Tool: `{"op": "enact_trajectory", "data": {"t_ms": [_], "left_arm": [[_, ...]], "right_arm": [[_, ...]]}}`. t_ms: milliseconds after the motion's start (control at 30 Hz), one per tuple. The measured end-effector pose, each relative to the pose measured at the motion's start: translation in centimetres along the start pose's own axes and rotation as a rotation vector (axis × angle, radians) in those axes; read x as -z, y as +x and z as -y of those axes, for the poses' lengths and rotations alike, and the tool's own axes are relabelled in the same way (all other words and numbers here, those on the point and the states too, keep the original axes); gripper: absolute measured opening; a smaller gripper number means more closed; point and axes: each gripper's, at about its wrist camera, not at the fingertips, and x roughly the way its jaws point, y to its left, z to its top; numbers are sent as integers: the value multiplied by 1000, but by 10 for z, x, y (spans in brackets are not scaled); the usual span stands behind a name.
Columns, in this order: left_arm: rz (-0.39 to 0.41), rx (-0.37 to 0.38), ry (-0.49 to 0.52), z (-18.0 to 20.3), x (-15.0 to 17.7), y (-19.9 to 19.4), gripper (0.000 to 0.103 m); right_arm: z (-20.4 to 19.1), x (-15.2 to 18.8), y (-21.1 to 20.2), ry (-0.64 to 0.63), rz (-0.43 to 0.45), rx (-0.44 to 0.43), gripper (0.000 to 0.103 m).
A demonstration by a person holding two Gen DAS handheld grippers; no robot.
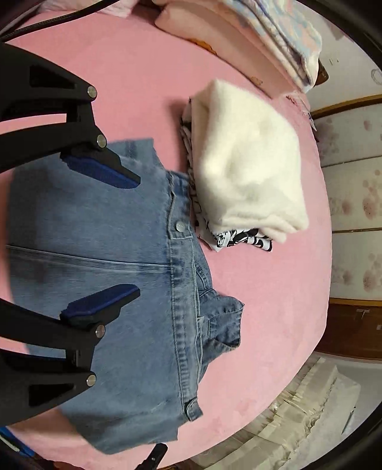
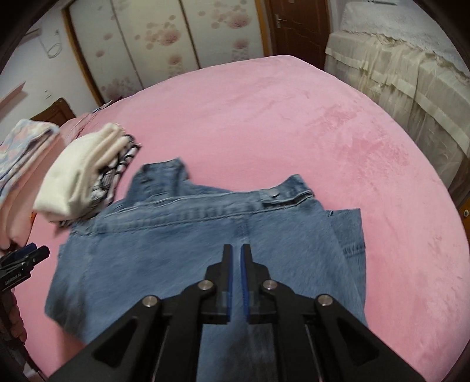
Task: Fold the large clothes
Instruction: 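Lay the folded hem on the jacket and open both tools, then move both tools to the edge of the folded jacket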
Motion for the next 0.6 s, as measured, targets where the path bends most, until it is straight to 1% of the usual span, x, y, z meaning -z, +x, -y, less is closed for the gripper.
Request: {"op": "enact_trajectory", "data": {"t_ms": [33,100,300,400,467,533,600], "left_arm": [[2,2,0,-1,3,-11,67],[10,4,-1,-2,8,-32,67],[42,36,-23,-7,27,-87,68],[65,47,-27,-9,38,-110,73],[78,52,-27,-10,44,-122,75],[84,60,-28,-11,52,-132,75],[88,67,-40,-13,58,-140,75]], "right_arm": [[-6,3,-9,-7,5,-11,17],[-16,7,-27,-29,20,-20,20],[-42,21,-73,-80,65,-48,20],[-55,29,-92,-107,85,-54,21],[-64,35,-104,-124,97,-56,28],[-71,40,-113,-133,113,-61,42],[-78,47,-122,-136,131,-67,48]]}}
